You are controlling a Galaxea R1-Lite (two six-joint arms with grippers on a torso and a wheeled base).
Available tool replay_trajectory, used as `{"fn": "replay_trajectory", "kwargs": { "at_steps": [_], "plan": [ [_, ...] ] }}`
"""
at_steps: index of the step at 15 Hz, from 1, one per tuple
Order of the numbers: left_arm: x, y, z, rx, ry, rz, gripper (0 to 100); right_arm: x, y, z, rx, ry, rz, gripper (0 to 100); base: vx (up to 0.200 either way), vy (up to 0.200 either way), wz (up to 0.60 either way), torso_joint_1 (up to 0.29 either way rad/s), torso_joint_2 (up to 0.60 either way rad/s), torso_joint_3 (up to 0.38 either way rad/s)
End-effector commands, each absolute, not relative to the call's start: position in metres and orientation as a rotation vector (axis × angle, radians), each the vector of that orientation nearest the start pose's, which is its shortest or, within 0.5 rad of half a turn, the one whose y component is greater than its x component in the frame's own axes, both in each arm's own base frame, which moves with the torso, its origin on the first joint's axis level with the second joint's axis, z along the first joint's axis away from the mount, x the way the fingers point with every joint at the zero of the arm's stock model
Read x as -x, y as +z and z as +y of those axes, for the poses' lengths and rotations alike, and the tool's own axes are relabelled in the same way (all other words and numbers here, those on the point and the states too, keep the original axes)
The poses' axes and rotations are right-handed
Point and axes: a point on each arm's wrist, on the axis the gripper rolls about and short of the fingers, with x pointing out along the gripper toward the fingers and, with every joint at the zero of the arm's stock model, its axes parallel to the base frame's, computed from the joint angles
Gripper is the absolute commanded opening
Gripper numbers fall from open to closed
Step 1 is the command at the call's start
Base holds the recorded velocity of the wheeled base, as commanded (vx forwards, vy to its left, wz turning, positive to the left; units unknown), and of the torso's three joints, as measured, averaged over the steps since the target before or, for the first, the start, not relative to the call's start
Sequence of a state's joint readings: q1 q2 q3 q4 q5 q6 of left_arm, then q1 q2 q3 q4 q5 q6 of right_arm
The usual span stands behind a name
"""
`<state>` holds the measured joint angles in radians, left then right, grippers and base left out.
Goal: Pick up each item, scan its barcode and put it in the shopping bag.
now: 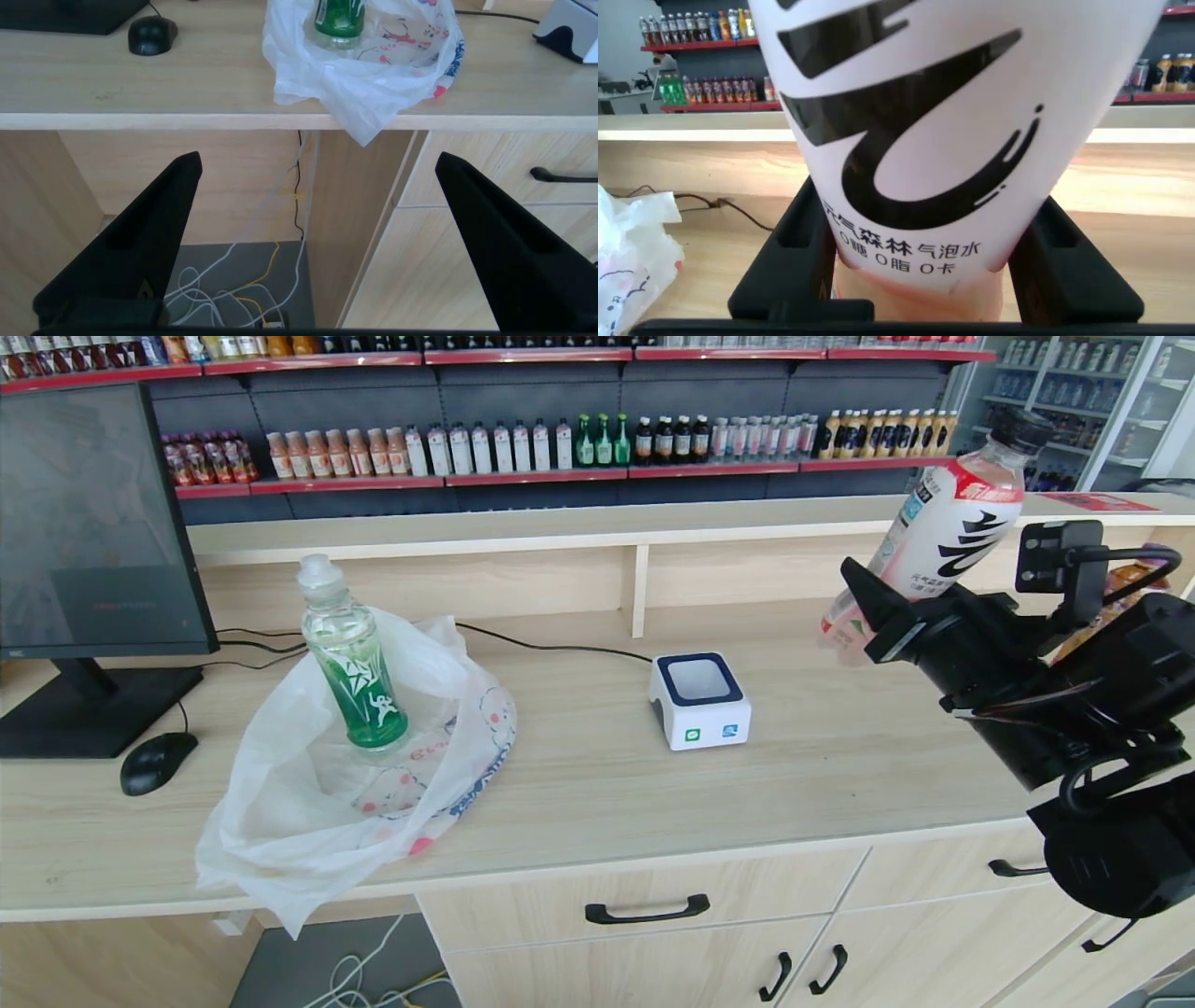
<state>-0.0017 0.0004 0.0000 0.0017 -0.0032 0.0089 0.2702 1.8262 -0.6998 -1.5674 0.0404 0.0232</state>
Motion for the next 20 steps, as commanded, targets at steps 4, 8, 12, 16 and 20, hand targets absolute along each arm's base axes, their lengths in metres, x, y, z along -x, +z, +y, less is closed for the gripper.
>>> {"fn": "replay_trajectory", "kwargs": {
  "at_steps": [4, 8, 12, 16, 20],
  "plan": [
    [0.023, 0.075, 0.0, -0.009, -0.005, 0.002, 100, -0.298, 0.201, 0.085, -0.077, 0.316, -0.405, 0, -0.2, 0.0, 0.0, 0.006, 0.01, 0.0],
    [0.023, 0.075, 0.0, -0.009, -0.003, 0.002, 100, -0.297, 0.202, 0.085, -0.079, 0.316, -0.407, 0, -0.05, 0.0, 0.0, -0.002, 0.0, 0.002],
    [0.023, 0.075, 0.0, -0.008, -0.003, 0.002, 100, -0.293, 0.199, 0.09, -0.083, 0.338, -0.392, 0, 0.0, 0.05, 0.0, 0.004, 0.0, -0.002],
    [0.023, 0.075, 0.0, -0.008, -0.003, 0.002, 100, -0.288, 0.192, 0.099, -0.095, 0.373, -0.36, 0, 0.0, 0.2, 0.0, 0.006, 0.0, 0.002],
    [0.023, 0.075, 0.0, -0.006, -0.003, 0.002, 100, -0.287, 0.191, 0.112, -0.103, 0.414, -0.36, 0, 0.0, 0.2, 0.0, -0.002, 0.0, 0.001]
  ]
}}
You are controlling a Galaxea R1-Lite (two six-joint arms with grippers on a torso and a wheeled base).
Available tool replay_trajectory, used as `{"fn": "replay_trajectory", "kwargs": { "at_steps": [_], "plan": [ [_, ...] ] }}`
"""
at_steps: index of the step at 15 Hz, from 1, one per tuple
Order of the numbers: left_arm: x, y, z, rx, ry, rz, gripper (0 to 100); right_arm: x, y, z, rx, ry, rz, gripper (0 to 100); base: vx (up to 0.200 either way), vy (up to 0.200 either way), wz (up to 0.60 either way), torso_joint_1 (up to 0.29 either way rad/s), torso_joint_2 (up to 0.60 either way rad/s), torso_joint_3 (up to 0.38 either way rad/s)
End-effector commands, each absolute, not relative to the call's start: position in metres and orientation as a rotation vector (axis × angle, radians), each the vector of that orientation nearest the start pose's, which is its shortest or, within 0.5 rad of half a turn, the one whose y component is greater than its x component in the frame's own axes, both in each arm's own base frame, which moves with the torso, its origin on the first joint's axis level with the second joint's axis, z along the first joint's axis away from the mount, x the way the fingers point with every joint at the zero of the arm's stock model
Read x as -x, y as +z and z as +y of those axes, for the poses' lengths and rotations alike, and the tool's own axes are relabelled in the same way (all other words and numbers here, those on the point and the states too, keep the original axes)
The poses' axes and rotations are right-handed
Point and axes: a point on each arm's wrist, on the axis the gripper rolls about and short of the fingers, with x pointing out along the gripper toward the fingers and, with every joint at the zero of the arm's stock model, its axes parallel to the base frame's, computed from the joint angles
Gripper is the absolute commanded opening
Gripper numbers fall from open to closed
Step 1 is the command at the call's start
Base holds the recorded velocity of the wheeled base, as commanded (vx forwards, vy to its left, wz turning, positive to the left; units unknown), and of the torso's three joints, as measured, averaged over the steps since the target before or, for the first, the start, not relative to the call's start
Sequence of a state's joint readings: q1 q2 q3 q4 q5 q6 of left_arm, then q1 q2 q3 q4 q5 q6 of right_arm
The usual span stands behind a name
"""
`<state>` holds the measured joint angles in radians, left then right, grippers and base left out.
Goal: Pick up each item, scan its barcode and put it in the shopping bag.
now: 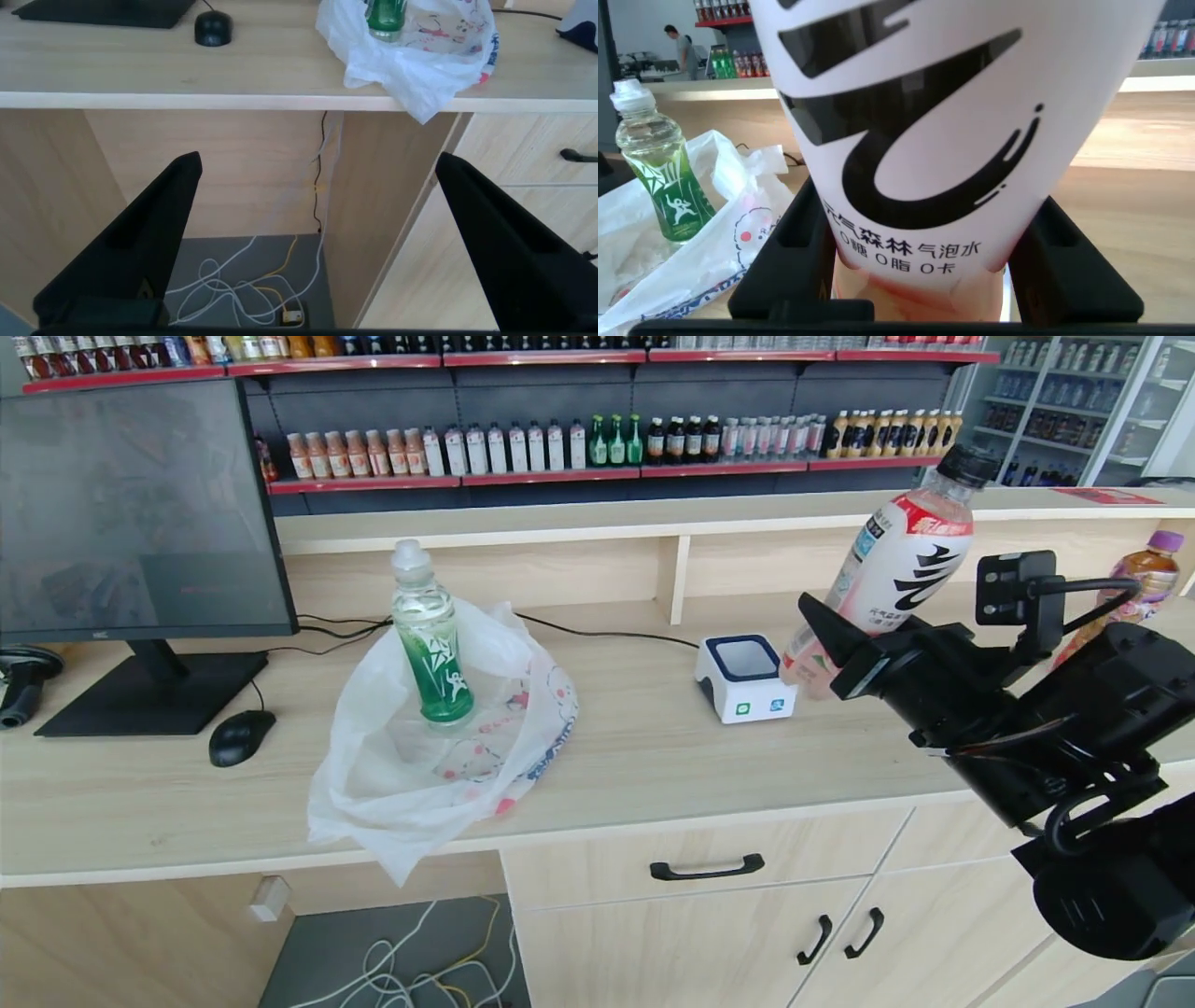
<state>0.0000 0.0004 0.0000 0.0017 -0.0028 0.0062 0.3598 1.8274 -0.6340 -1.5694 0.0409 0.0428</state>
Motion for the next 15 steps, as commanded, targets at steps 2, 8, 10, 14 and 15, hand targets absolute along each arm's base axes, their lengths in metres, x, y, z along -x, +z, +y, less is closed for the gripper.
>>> {"fn": "replay_trajectory", "kwargs": {
  "at_steps": [2, 8, 10, 14, 15],
  "plan": [
    [0.0228, 0.0753, -0.0001, -0.008, -0.003, 0.002, 100, -0.2883, 0.1928, 0.1127, -0.104, 0.414, -0.368, 0, 0.0, 0.1, 0.0, 0.009, 0.0, 0.001],
    [0.0228, 0.0753, -0.0001, -0.008, -0.003, 0.002, 100, -0.2888, 0.1925, 0.1139, -0.106, 0.418, -0.367, 0, 0.0, 0.0, 0.0, 0.0, 0.0, 0.0],
    [0.0228, 0.0753, -0.0001, -0.008, -0.003, 0.002, 100, -0.2886, 0.1925, 0.1144, -0.107, 0.419, -0.367, 0, 0.0, 0.0, 0.3, 0.004, 0.0, -0.001],
    [0.0228, 0.0753, -0.0001, -0.008, -0.003, 0.002, 100, -0.2865, 0.1921, 0.1202, -0.11, 0.439, -0.365, 0, 0.0, 0.0, 0.6, 0.091, -0.18, -0.094],
    [0.0228, 0.0753, -0.0001, -0.008, -0.003, 0.002, 100, -0.2856, 0.1922, 0.1213, -0.111, 0.443, -0.365, 0, 0.0, 0.0, 0.6, 0.11, -0.21, -0.115]
  ]
}}
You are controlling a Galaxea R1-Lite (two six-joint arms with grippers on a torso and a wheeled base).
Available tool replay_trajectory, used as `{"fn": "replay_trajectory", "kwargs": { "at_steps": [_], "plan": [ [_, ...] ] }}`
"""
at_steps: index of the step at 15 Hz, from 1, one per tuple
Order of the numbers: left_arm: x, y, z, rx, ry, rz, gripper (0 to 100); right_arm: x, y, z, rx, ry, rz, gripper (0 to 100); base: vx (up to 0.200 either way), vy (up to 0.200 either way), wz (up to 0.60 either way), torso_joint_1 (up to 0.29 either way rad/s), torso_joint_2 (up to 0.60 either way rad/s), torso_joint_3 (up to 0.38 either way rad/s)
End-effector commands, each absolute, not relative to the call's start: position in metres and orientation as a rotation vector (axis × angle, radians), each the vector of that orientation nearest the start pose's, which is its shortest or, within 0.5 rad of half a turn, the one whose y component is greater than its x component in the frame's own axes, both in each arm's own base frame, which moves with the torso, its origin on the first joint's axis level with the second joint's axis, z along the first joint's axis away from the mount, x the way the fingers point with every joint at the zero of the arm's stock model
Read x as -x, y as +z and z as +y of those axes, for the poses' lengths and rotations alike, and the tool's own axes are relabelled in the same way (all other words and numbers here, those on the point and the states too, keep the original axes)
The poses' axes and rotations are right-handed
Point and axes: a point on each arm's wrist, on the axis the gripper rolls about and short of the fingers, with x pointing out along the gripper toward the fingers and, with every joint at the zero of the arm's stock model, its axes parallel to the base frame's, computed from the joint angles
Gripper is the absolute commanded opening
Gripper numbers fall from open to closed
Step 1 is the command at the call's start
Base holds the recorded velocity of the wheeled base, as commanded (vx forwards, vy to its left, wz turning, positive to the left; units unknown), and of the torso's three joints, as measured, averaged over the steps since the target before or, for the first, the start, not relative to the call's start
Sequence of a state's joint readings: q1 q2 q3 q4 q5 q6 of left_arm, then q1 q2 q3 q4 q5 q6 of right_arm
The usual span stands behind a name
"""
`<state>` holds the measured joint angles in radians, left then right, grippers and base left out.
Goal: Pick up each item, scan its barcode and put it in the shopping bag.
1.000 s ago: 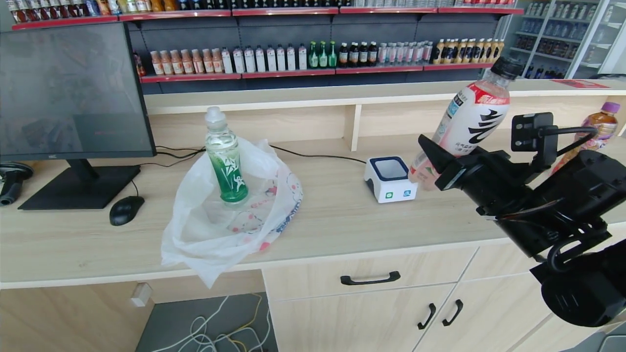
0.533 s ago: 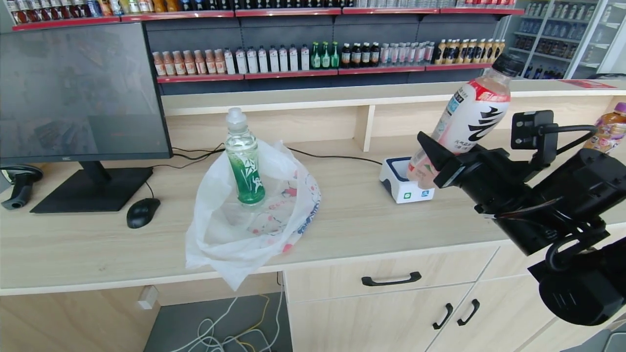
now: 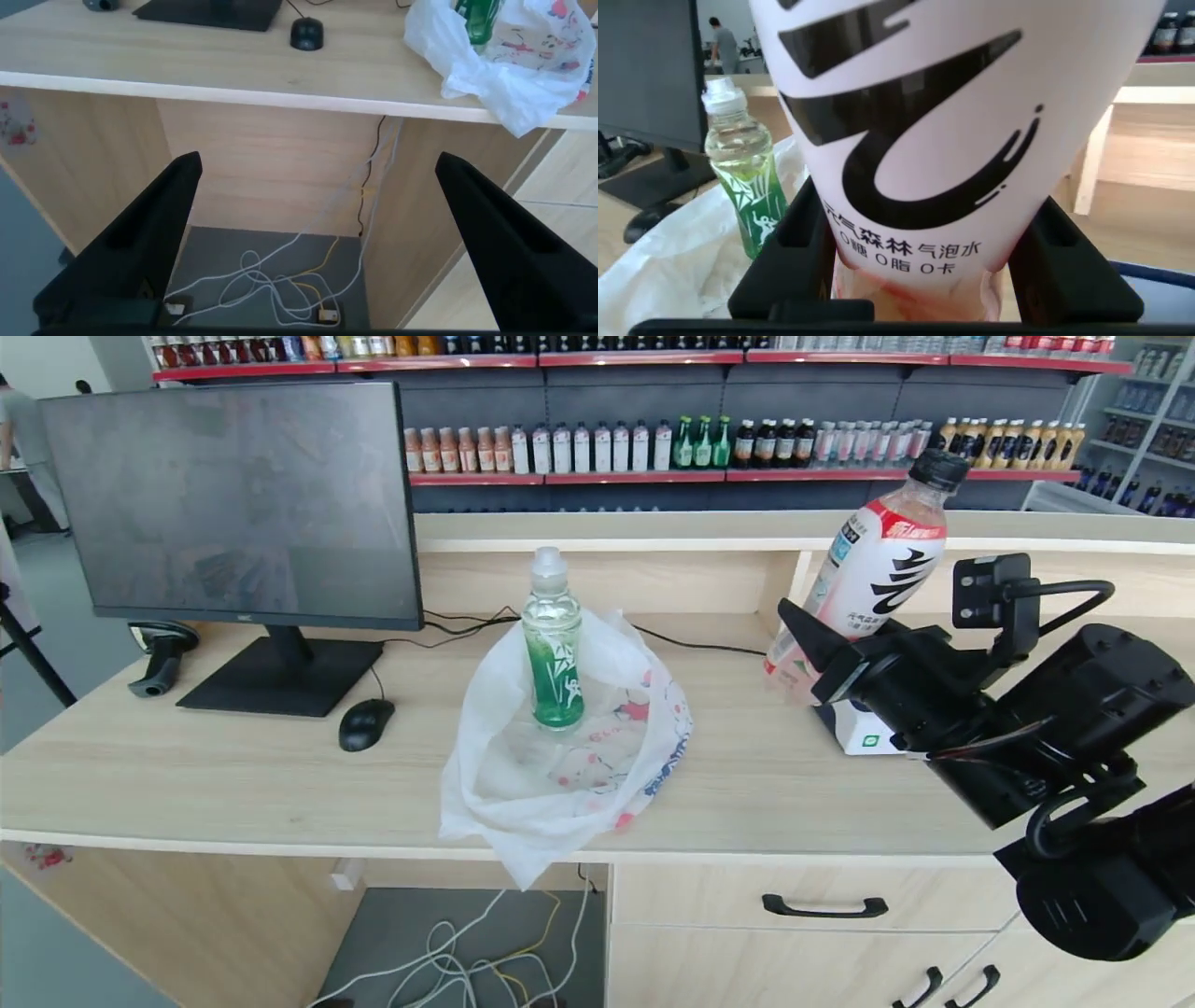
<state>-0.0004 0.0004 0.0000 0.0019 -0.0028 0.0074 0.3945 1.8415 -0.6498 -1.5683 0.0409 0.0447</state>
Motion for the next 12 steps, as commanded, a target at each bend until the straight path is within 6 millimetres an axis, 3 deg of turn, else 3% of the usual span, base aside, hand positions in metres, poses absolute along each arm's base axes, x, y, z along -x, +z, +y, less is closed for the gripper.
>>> {"fn": "replay_trajectory", "kwargs": {
  "at_steps": [1, 3, 6, 12],
  "plan": [
    [0.023, 0.075, 0.0, -0.008, -0.003, 0.002, 100, -0.286, 0.192, 0.122, -0.109, 0.443, -0.365, 0, 0.0, 0.0, 0.6, 0.1, -0.19, -0.095],
    [0.023, 0.075, 0.0, -0.008, -0.003, 0.002, 100, -0.286, 0.191, 0.124, -0.111, 0.449, -0.361, 0, 0.0, 0.0, 0.6, 0.029, -0.08, -0.032],
    [0.023, 0.075, 0.0, -0.008, -0.003, 0.002, 100, -0.287, 0.182, 0.134, -0.111, 0.477, -0.333, 0, 0.0, 0.0, 0.0, 0.0, 0.0, 0.0],
    [0.023, 0.075, 0.0, -0.008, -0.003, 0.002, 100, -0.317, 0.158, 0.15, -0.104, 0.485, -0.29, 0, 0.0, 0.0, 0.0, 0.0, 0.0, 0.0]
  ]
}}
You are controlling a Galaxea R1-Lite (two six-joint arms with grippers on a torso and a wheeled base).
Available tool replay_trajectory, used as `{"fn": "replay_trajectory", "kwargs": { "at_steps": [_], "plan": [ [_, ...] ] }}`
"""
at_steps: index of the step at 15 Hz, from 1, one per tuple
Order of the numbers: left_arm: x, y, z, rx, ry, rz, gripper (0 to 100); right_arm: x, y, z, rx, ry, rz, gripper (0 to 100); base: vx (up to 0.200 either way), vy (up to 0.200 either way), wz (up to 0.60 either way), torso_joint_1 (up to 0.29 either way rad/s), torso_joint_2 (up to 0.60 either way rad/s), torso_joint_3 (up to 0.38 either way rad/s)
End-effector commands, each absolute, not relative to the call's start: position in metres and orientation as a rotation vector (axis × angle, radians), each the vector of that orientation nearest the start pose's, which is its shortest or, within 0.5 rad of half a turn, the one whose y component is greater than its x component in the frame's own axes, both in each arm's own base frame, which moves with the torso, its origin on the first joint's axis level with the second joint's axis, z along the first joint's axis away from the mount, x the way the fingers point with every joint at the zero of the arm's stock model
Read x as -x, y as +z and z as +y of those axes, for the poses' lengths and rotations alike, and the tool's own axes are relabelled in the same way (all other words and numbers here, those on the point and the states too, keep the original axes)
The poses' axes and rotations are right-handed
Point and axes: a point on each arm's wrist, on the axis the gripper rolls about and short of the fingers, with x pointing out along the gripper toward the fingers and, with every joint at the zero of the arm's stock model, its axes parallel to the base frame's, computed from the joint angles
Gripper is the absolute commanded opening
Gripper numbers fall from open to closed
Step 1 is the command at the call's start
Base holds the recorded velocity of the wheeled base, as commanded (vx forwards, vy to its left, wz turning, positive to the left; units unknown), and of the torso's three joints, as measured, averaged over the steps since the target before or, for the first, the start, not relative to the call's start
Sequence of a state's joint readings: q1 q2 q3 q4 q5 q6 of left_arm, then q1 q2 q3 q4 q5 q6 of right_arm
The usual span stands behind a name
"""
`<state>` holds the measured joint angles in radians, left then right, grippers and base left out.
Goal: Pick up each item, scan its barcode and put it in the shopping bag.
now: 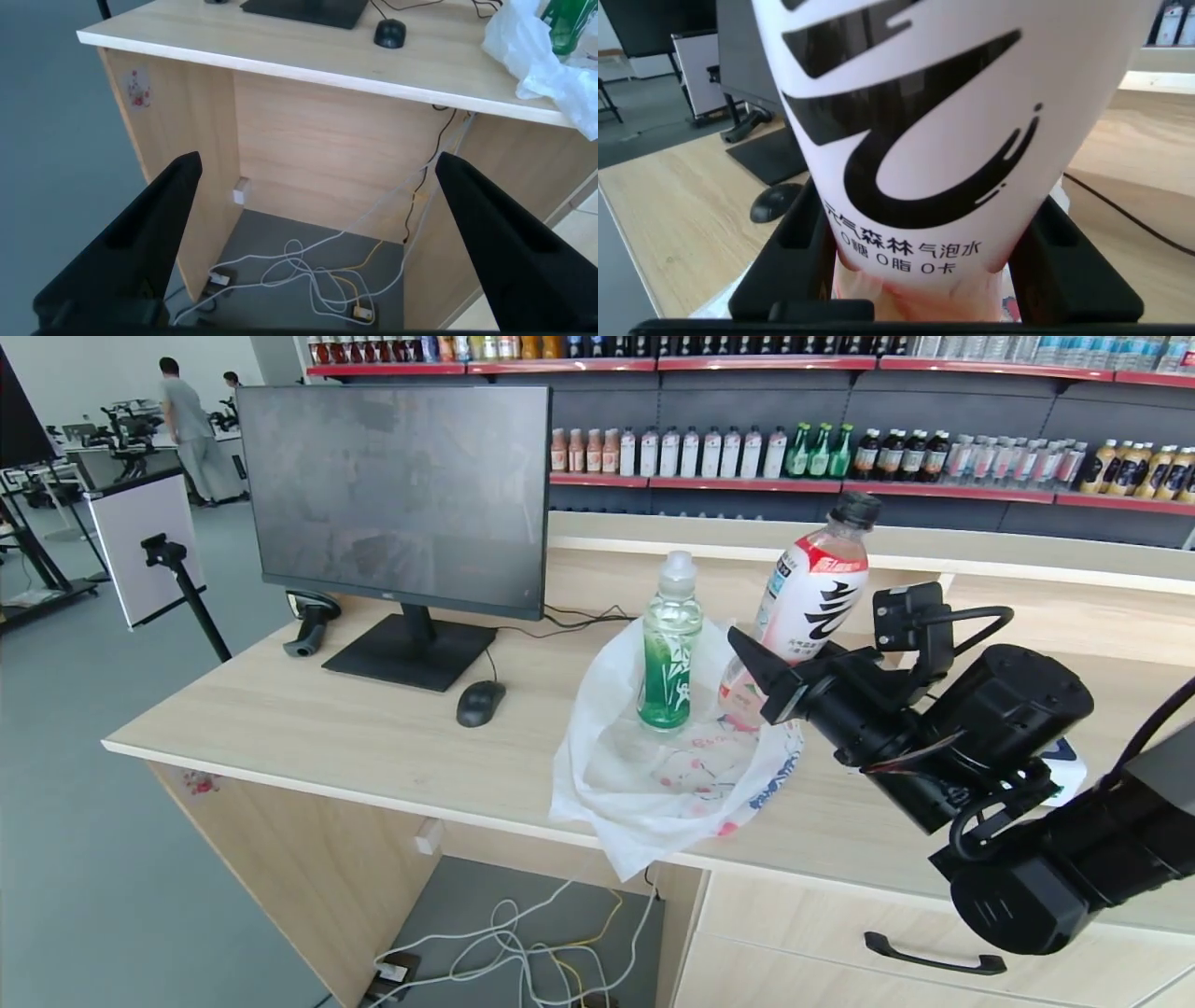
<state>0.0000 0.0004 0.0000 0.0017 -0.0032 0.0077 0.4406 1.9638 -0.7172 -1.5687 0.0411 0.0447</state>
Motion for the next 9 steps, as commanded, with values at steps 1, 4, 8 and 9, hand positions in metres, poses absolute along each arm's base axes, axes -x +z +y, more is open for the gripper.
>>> {"fn": "replay_trajectory", "kwargs": {
  "at_steps": [1, 4, 8, 9],
  "plan": [
    [0.023, 0.075, 0.0, -0.008, -0.003, 0.002, 100, -0.321, 0.154, 0.153, -0.102, 0.487, -0.286, 0, 0.0, 0.0, 0.0, 0.0, 0.0, 0.0],
    [0.023, 0.075, 0.0, -0.008, -0.003, 0.002, 100, -0.329, 0.149, 0.159, -0.073, 0.491, -0.295, 0, 0.0, 0.0, 0.0, 0.0, 0.0, 0.0],
    [0.023, 0.075, 0.0, -0.008, -0.003, 0.002, 100, -0.336, 0.131, 0.167, -0.055, 0.504, -0.256, 0, 0.0, 0.0, 0.0, 0.0, 0.0, 0.0],
    [0.023, 0.075, 0.0, -0.008, -0.005, 0.002, 100, -0.338, 0.127, 0.168, -0.045, 0.515, -0.248, 0, 0.0, 0.0, 0.0, 0.0, 0.0, 0.0]
  ]
}}
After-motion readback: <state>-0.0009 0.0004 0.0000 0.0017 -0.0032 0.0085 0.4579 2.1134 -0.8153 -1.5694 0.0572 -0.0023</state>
